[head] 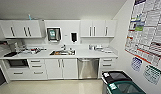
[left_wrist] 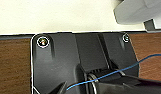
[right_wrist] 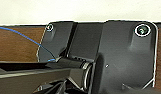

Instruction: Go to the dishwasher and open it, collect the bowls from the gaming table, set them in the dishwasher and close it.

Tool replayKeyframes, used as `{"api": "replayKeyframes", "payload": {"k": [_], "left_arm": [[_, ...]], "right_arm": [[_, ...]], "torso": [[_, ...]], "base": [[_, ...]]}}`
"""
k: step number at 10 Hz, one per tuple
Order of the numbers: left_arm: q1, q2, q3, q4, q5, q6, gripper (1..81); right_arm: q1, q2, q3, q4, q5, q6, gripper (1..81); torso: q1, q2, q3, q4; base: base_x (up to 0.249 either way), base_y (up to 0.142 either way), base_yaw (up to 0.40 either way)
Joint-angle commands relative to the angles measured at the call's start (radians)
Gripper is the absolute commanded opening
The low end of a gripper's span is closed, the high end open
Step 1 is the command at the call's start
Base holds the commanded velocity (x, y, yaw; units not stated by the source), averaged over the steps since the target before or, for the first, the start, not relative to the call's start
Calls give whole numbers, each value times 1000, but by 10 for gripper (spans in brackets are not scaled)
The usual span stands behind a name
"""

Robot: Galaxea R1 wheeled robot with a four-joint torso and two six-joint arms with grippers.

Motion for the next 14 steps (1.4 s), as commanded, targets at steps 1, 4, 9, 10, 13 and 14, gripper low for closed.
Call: {"api": "replayKeyframes", "payload": {"k": [1,4,9,10,13,14], "left_arm": [[-57,-10,8,6,49,5,811],[-57,-11,8,6,49,5,811],[-57,-10,8,6,49,5,811],[-57,-10,8,6,49,5,811],[-57,-10,8,6,49,5,811],[-57,-10,8,6,49,5,811]], "right_arm": [[53,-7,8,-5,-48,-3,811],[55,-7,8,-5,-48,-3,811],[52,-7,5,-5,-48,-3,811],[52,-7,5,-5,-48,-3,811],[52,-9,5,-3,-48,-3,811],[52,-9,5,-3,-48,-3,811]], "torso": [[0,0,0,0],[0,0,0,0],[0,0,0,0],[0,0,0,0],[-1,-1,0,0],[-1,-1,0,0]], "base": [[92,0,0],[92,0,0],[93,0,0],[98,0,0],[114,0,0],[116,0,0]]}}
